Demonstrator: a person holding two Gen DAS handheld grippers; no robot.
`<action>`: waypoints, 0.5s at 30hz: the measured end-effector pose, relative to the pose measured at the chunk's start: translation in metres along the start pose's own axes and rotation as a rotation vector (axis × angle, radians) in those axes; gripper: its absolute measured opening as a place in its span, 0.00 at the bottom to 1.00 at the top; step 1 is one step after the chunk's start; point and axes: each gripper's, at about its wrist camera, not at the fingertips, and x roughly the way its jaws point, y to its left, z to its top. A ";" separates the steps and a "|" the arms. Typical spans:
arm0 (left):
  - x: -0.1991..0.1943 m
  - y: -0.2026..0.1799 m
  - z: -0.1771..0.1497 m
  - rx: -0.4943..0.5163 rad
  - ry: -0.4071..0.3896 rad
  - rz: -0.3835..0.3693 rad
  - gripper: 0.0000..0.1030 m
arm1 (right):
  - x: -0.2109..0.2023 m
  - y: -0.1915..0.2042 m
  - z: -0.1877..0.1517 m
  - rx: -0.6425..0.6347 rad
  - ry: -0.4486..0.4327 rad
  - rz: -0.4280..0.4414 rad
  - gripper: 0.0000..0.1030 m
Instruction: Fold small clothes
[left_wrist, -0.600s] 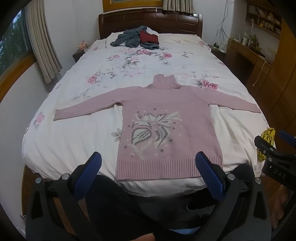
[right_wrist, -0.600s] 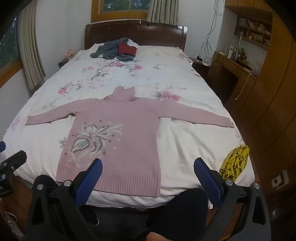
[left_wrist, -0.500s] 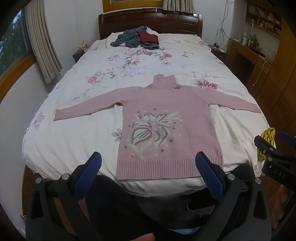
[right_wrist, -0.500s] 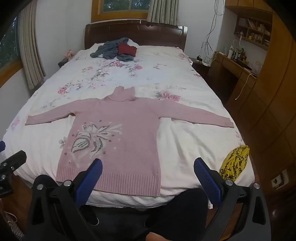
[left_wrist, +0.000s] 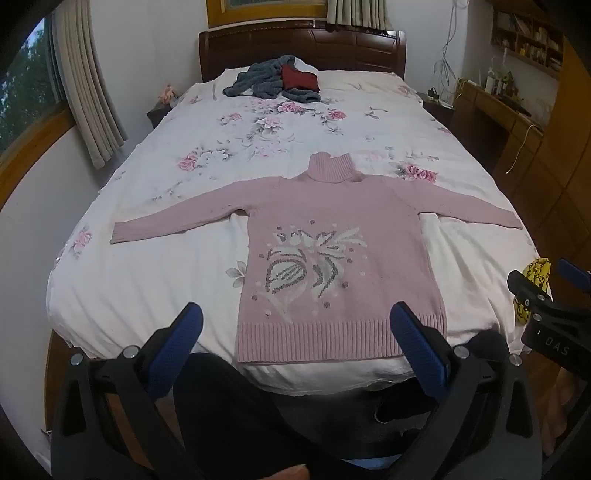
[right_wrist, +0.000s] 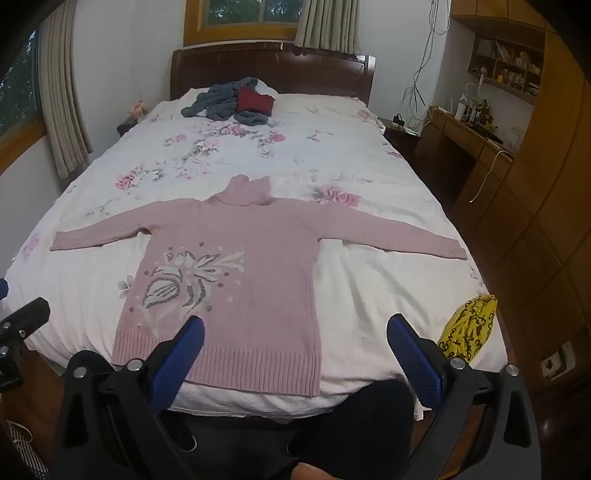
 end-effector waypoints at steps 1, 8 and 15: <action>0.000 0.000 0.000 0.000 0.000 -0.001 0.97 | 0.000 -0.001 0.001 0.000 0.000 0.000 0.96; -0.004 -0.001 0.004 -0.001 -0.006 0.004 0.97 | -0.004 -0.003 0.001 0.002 -0.002 0.004 0.96; -0.005 0.000 0.005 -0.002 -0.007 0.003 0.97 | -0.003 0.000 0.002 0.001 -0.003 -0.001 0.96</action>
